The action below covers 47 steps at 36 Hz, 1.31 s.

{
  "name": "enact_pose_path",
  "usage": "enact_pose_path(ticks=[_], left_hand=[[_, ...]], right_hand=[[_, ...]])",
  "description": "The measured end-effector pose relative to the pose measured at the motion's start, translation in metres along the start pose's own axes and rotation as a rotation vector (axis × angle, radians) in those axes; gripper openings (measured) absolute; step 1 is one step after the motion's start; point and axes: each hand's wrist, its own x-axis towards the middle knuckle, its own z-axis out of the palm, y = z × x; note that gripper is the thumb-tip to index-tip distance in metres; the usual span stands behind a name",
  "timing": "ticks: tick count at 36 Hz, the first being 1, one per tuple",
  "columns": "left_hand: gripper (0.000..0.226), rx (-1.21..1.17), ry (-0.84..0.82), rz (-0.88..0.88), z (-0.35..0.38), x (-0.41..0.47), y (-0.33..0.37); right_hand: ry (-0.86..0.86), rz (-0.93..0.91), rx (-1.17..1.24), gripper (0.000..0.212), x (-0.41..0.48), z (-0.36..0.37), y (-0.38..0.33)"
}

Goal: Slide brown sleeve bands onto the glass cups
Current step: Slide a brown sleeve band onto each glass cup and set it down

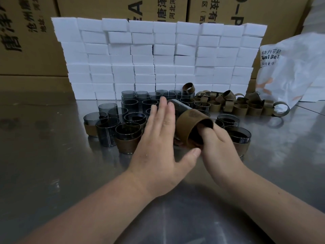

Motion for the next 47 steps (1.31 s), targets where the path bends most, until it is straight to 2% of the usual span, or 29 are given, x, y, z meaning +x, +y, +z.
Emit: enact_pose_path(ticks=[4, 9, 12, 15, 25, 33, 38, 42, 44, 47], left_hand=[[0.072, 0.079, 0.079, -0.047, 0.001, 0.000, -0.001], [0.080, 0.009, 0.070, -0.109, 0.001, 0.003, 0.000], [0.068, -0.093, 0.095, -0.146, -0.001, 0.004, -0.001], [0.066, -0.159, 0.128, -0.176, -0.003, 0.005, -0.003], [0.069, -0.195, 0.044, -0.169, -0.009, 0.010, -0.006], [0.068, -0.176, 0.063, -0.154, -0.010, 0.012, -0.007], [0.055, -0.206, 0.066, -0.149, -0.012, 0.011, -0.009], [0.052, -0.204, 0.114, -0.128, -0.013, 0.010, -0.009], [0.055, -0.214, 0.128, -0.115, -0.014, 0.010, -0.008], [0.051, -0.237, 0.175, -0.090, -0.014, 0.012, -0.008]], right_hand=[[-0.011, -0.025, 0.011, 0.031, -0.001, 0.002, 0.000], [-0.016, 0.033, 0.079, 0.030, -0.001, 0.003, 0.000], [-0.031, 0.028, -0.012, 0.041, -0.002, 0.001, 0.000], [-0.055, 0.024, -0.010, 0.051, -0.002, -0.002, -0.002], [-0.001, 0.052, -0.020, 0.055, 0.001, -0.008, -0.006], [0.032, 0.053, -0.008, 0.053, 0.001, -0.007, -0.009], [0.026, 0.067, -0.028, 0.053, 0.000, -0.006, -0.014], [0.064, 0.079, -0.034, 0.062, 0.001, -0.004, -0.016], [0.075, 0.071, -0.040, 0.056, 0.001, -0.004, -0.017], [0.052, 0.042, -0.027, 0.032, 0.001, -0.008, -0.016]])
